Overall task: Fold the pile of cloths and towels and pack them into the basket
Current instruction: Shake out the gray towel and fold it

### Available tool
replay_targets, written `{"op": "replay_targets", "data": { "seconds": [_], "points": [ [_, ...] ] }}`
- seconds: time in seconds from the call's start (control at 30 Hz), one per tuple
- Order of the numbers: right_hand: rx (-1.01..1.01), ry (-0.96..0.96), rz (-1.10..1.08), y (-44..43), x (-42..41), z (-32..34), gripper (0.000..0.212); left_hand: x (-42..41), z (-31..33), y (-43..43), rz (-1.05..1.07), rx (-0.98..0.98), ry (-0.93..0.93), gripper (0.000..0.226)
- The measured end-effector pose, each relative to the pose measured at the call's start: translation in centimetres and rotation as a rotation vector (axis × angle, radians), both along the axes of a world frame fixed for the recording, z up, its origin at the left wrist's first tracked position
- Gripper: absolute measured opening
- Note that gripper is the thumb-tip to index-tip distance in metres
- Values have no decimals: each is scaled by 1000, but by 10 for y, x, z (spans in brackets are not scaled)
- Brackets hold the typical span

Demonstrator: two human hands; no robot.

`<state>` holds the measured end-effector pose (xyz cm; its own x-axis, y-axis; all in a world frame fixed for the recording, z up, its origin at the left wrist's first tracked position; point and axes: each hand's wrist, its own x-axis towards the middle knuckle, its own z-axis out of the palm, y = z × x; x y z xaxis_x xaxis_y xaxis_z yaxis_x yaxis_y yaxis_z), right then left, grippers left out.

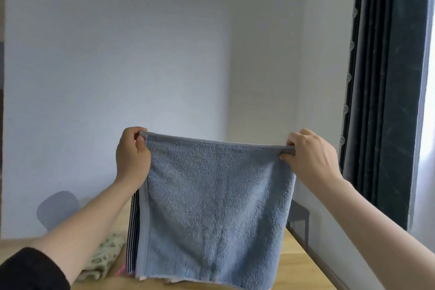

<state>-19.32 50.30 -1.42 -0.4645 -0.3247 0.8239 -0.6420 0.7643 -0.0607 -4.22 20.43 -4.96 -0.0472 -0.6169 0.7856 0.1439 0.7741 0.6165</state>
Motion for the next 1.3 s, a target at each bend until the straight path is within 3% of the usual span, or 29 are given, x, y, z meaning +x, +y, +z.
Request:
{"op": "replay_targets", "data": {
  "seconds": [0.1,0.23,0.33,0.5,0.67,0.97,1.13,1.3],
  "points": [
    [-180,-143,229,4,1,2,16,7,1,1,-16,23,24,25],
    [-535,-776,773,10,-5,-2,23,6,-2,-4,-64,110,-32,25],
    [-663,-1012,902,9,-14,-19,17,-4,-11,-13,-117,227,-152,26],
    [-623,-866,597,-13,-57,-73,17,-35,-59,-40,-118,231,-499,21],
    [-567,-924,382,-40,-100,-141,30,-68,-127,-58,-76,253,-679,21],
    [-471,-978,122,-70,-166,-212,29,-130,-193,-84,-138,335,-726,20],
    [-369,-975,65,-87,-174,-236,13,-147,-212,-93,-171,390,-737,18],
    [-214,-926,86,-110,-167,-249,36,-143,-232,-98,-201,444,-738,10]
  ]
}}
